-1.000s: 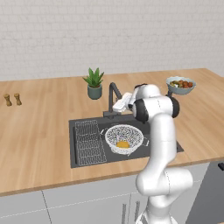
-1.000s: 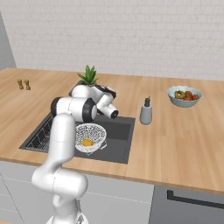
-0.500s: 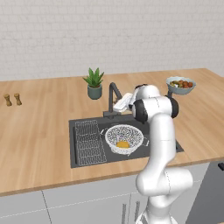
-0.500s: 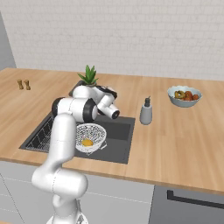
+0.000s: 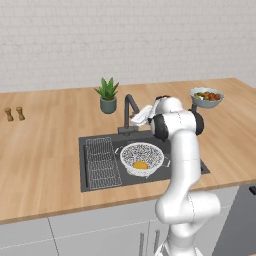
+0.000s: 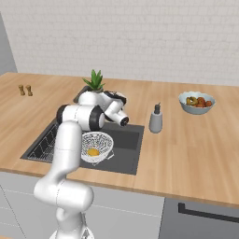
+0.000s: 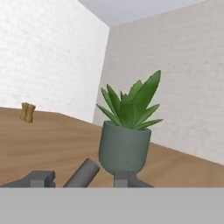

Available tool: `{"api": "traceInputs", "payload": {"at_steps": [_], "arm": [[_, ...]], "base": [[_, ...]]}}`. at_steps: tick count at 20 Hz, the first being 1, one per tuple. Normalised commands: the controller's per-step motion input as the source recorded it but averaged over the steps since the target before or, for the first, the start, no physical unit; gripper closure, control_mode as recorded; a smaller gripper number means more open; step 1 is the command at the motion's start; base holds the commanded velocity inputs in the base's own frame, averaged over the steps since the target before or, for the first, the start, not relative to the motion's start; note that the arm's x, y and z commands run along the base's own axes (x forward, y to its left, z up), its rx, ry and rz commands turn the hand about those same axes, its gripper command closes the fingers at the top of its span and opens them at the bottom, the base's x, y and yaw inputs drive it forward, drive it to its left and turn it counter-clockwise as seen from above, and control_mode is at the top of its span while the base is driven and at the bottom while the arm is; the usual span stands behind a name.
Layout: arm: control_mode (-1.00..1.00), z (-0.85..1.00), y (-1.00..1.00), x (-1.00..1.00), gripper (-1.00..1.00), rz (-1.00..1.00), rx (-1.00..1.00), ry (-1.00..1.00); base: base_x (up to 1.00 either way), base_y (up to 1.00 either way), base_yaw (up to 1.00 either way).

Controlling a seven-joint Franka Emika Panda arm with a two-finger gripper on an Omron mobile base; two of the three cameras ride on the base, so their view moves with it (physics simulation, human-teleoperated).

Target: Put the colander in the sink, put the mango in the colander, and turn on the sink faucet and pour water over the colander.

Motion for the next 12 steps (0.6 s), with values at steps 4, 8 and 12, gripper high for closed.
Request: {"api": "traceInputs", "payload": {"at_steps": [4,8,12], "arm": [[-1.00,0.00,-0.07,0.21,1.00,-0.14,0.00,0.00],[-1.00,0.00,0.00,0.20,1.00,-0.17,0.00,0.00],[-1.00,-0.01,-0.11,0.19,1.00,-0.18,-0.04,0.00]], "base": [[0.00,0.00,0.00],[0.00,0.00,0.00],[0.00,0.00,0.00]]}}
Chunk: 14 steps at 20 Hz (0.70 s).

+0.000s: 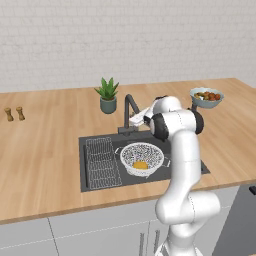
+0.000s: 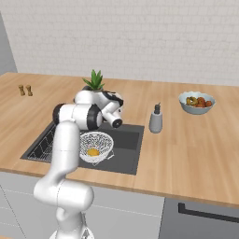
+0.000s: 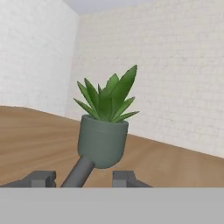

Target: Put the colander in the sink, put the mango in the colander, and turn on the sink faucet and pour water over the colander.

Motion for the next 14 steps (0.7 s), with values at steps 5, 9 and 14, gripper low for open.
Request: {"api": "traceInputs", "payload": {"at_steps": [5,9,14], "arm": [[-1.00,-0.04,-0.56,0.03,1.00,-0.05,0.00,0.00],[-1.00,-0.11,-0.74,0.00,1.00,0.00,0.00,0.00],[-1.00,-0.16,-0.79,0.01,1.00,0.00,0.00,0.00]], "base": [[0.00,0.00,0.00],[0.00,0.00,0.00],[0.00,0.00,0.00]]}}
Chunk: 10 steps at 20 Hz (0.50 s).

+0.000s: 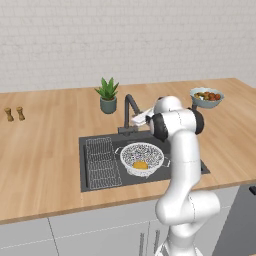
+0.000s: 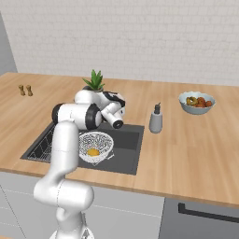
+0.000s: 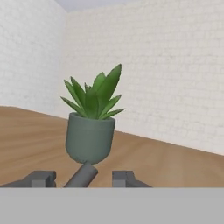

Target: Put the colander in the sink, put the mango in the colander, and turn on the sink faucet and pour water over the colander.

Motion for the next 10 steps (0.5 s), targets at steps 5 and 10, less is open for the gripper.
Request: {"api": "traceInputs", "payload": {"at_steps": [5,10], "arm": [[-1.00,-0.27,-0.80,0.01,1.00,0.00,0.00,0.00],[-1.00,-0.32,-0.76,0.00,1.00,0.00,0.00,0.00]], "base": [[0.00,0.00,0.00],[0.00,0.00,0.00]]}}
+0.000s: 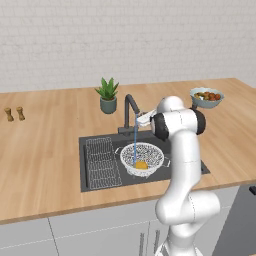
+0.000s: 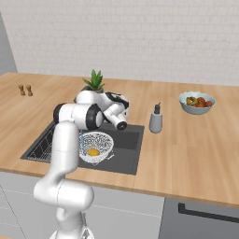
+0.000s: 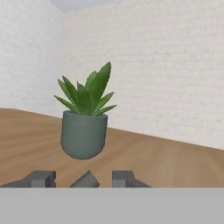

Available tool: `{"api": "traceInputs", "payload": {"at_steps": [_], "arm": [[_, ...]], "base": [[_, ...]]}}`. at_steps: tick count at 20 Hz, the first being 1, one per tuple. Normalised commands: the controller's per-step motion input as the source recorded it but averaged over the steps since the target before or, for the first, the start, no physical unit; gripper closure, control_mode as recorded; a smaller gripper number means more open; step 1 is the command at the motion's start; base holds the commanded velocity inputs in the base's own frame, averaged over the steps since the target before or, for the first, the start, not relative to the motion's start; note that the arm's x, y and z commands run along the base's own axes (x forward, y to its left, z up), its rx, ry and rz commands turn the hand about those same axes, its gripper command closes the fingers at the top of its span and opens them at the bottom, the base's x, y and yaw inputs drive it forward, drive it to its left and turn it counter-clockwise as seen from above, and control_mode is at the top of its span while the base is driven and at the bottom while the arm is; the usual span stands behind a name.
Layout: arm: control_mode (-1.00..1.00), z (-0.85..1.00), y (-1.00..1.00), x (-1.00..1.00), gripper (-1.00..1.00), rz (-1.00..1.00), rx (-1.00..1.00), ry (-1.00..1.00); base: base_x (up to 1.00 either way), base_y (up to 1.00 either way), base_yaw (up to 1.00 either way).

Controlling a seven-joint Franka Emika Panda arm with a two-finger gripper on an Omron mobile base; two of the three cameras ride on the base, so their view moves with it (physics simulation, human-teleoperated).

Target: Put the colander in the sink, put the mango in the colander, and turn on the sink faucet and pour water over the colander.

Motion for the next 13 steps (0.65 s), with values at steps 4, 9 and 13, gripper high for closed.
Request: {"api": "traceInputs", "payload": {"at_steps": [4,9,13], "arm": [[-1.00,-0.28,-0.68,0.00,1.00,0.00,0.00,0.00],[-1.00,-0.05,-0.37,-0.09,1.00,0.00,0.00,0.00],[-1.00,0.00,-0.24,-0.19,1.00,0.00,0.00,0.00]], "base": [[0.00,0.00,0.00],[0.00,0.00,0.00],[0.00,0.00,0.00]]}}
